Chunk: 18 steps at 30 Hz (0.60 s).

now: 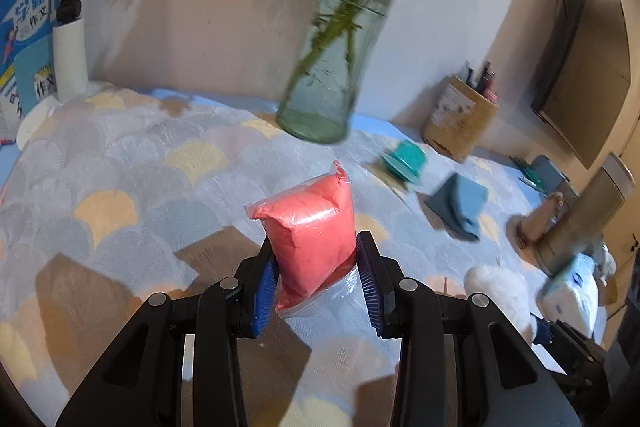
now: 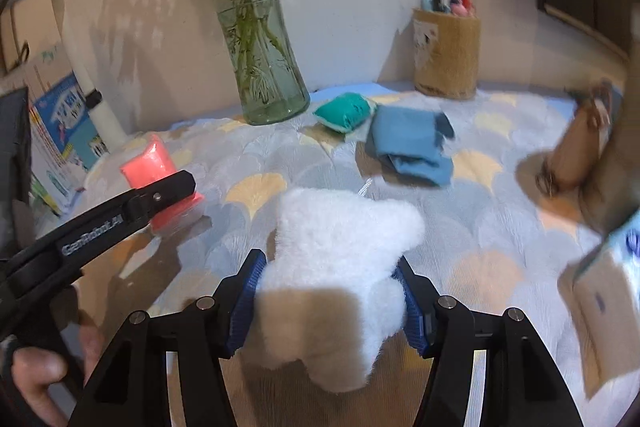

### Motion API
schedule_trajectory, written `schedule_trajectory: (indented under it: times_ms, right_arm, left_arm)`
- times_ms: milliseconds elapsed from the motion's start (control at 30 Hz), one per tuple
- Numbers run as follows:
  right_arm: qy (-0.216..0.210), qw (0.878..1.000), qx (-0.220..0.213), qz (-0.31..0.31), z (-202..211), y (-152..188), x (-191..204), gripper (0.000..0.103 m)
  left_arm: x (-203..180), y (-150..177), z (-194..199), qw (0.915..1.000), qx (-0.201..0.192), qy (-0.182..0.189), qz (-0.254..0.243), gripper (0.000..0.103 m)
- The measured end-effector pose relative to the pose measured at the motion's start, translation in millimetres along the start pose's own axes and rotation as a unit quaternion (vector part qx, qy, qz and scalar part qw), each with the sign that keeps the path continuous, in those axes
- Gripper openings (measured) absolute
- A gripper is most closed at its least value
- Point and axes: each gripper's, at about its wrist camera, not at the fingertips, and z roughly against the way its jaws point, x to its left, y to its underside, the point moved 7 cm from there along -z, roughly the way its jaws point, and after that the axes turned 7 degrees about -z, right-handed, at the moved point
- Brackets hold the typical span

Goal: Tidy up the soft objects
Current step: 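Carry the pink pouch and white plush to the glass bowl and release both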

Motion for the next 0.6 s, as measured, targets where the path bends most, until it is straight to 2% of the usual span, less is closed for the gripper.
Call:
schedule_trajectory:
  times_ms: [167,333,467,600]
  right_arm:
    - [-0.01,0.998,-0.004,-0.069,33,15,-37,0.06]
    - [-0.009,0.994,-0.029,-0.103,80,13,-69,0.06]
    - [-0.011,0.991,-0.081,-0.106,131,-5,-86,0.06]
    - [0.003,0.986,-0.121,-0.115,174,-21,-115,0.06]
  left_arm:
    - [-41,17,21,0.9991,0.001,0.038,-0.016,0.035]
    - [-103,14,49,0.9951,-0.017,0.076,-0.06,0.035]
    - [-159,3,66,0.9881,-0.035,0.108,-0.104,0.035]
    - [-224,-11,77,0.9766,-0.046,0.151,-0.145,0.035]
